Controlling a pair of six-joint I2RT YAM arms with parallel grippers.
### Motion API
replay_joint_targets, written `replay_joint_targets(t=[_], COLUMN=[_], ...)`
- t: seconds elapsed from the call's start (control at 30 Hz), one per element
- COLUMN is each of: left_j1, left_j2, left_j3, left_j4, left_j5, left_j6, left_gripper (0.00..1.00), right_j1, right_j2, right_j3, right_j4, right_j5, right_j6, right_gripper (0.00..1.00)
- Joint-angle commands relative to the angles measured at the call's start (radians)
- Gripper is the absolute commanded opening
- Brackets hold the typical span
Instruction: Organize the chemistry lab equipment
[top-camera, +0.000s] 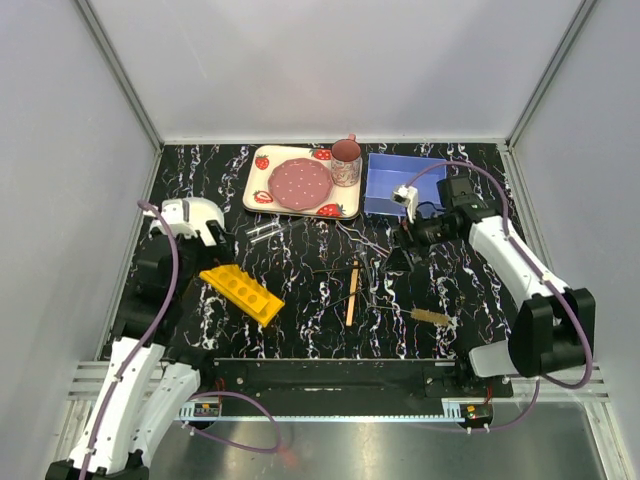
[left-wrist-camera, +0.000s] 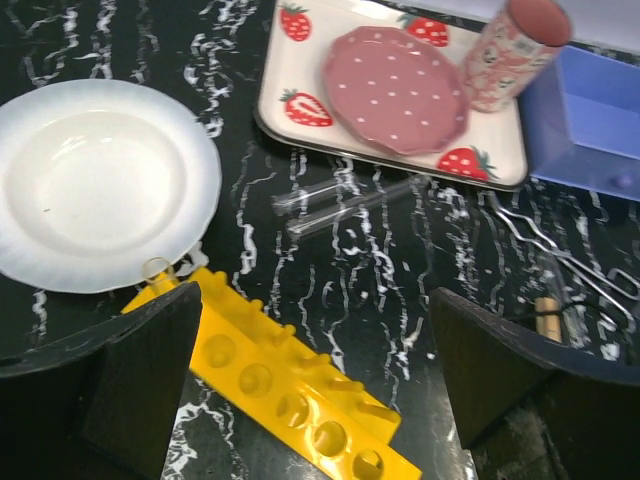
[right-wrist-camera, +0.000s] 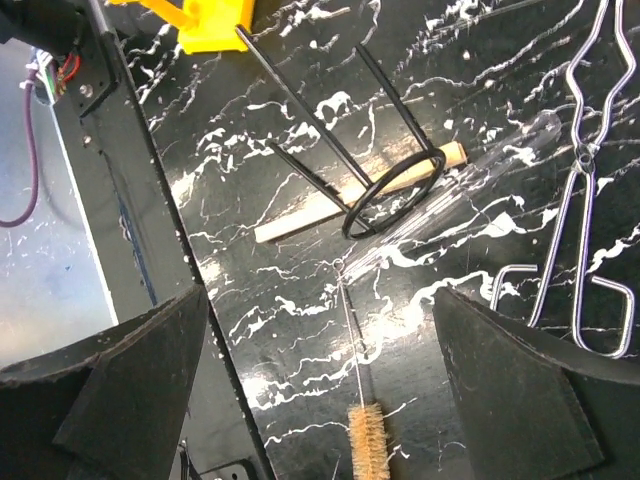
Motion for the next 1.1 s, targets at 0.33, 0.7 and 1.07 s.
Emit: replay_joint_targets(t=[0.33, 0.7, 1.07], left_j1=[-0.001, -0.001, -0.001], left_j2=[-0.096, -0.098, -0.157], left_j3=[0.037, 0.006, -0.057], left_j4=[-0.039, 0.016, 0.110], left_j5=[0.206, 0.266, 0.400], left_j6=[-0.067, -0.050, -0.148], left_gripper=[0.99, 0.99, 0.99], right_j1=[0.098, -0.022, -0.026], right_j2=[0.235, 0.180, 0.486], right_j3=[0.182, 0.172, 0.285], right_j4=[0.064, -0.361, -0.293], right_j5=[0.445, 0.526, 0.560], right_j6=[0.283, -0.987, -1.255], right_gripper=[1.00, 1.00, 0.86])
